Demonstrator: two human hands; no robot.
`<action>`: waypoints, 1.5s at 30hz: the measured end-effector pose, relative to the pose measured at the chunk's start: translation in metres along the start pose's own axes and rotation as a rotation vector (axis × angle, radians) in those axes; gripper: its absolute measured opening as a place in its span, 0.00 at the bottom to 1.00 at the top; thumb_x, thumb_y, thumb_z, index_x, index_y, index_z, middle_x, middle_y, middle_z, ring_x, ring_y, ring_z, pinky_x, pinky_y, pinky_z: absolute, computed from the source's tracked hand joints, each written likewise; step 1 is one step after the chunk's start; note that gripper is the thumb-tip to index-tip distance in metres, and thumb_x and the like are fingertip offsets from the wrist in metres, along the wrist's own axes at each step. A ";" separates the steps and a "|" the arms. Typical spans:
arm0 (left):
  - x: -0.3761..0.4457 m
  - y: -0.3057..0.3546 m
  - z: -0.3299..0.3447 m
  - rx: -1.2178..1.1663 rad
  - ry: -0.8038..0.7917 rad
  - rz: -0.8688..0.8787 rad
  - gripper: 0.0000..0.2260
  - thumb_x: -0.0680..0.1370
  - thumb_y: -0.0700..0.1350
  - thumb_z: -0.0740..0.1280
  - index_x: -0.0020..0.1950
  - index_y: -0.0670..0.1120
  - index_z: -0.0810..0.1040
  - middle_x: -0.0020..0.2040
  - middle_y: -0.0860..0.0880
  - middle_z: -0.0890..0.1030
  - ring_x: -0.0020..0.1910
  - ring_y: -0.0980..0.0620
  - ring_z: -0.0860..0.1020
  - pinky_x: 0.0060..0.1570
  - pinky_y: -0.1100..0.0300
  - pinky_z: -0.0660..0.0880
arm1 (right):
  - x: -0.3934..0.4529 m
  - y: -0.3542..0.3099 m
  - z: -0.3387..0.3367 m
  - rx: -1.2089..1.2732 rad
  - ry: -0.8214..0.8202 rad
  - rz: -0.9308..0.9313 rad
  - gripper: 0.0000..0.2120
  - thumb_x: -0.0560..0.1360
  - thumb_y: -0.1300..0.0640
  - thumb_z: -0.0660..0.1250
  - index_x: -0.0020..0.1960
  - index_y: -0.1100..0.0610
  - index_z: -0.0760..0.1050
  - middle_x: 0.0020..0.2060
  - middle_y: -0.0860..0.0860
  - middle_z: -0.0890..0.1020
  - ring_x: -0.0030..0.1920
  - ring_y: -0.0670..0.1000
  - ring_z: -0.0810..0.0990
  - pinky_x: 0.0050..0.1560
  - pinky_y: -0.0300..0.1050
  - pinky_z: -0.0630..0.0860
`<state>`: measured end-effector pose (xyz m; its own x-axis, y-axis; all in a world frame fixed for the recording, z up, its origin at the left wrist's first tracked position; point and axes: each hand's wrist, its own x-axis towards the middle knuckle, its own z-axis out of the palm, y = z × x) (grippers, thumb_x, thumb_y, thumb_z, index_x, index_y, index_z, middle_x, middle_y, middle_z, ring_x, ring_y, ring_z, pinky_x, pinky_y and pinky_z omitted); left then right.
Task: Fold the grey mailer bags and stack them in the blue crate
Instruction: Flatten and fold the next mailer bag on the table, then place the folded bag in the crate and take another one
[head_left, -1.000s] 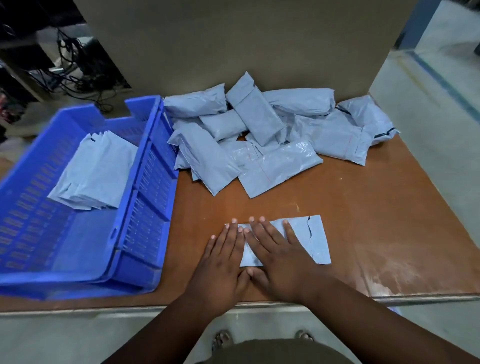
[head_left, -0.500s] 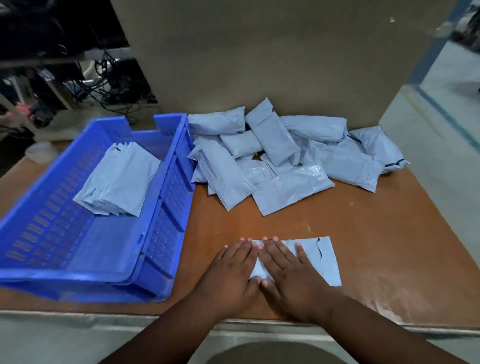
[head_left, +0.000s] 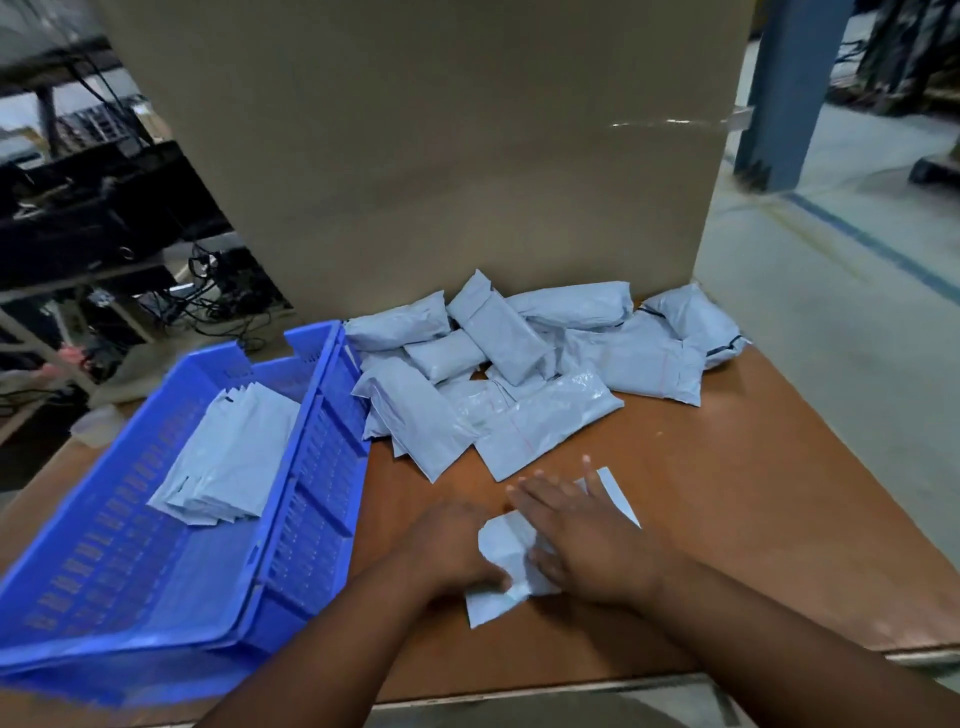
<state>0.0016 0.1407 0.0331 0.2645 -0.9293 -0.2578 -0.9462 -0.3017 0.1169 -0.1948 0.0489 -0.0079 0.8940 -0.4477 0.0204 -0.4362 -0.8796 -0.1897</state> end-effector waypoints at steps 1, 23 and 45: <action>-0.011 -0.007 -0.007 -0.010 -0.039 0.006 0.21 0.77 0.59 0.75 0.67 0.52 0.82 0.64 0.53 0.82 0.62 0.52 0.75 0.59 0.62 0.77 | 0.004 0.006 -0.004 -0.004 0.019 -0.003 0.35 0.81 0.40 0.61 0.84 0.47 0.55 0.79 0.50 0.67 0.80 0.56 0.64 0.79 0.75 0.41; -0.077 -0.176 -0.182 -0.289 0.502 -0.296 0.15 0.71 0.54 0.82 0.36 0.50 0.78 0.34 0.53 0.77 0.34 0.55 0.74 0.33 0.56 0.67 | 0.288 -0.076 -0.213 -0.261 0.215 -0.329 0.09 0.82 0.47 0.66 0.60 0.46 0.80 0.59 0.49 0.80 0.64 0.58 0.75 0.70 0.59 0.67; 0.052 -0.349 -0.121 -0.199 0.105 -0.605 0.18 0.72 0.55 0.79 0.55 0.46 0.82 0.55 0.46 0.84 0.57 0.45 0.83 0.53 0.56 0.78 | 0.412 -0.164 -0.078 -0.032 -0.014 0.095 0.20 0.78 0.39 0.67 0.69 0.42 0.76 0.67 0.52 0.75 0.68 0.60 0.75 0.68 0.58 0.72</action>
<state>0.3687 0.1717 0.0952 0.7668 -0.5956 -0.2394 -0.5742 -0.8032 0.1587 0.2368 -0.0039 0.1080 0.8494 -0.5277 -0.0099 -0.5224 -0.8379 -0.1584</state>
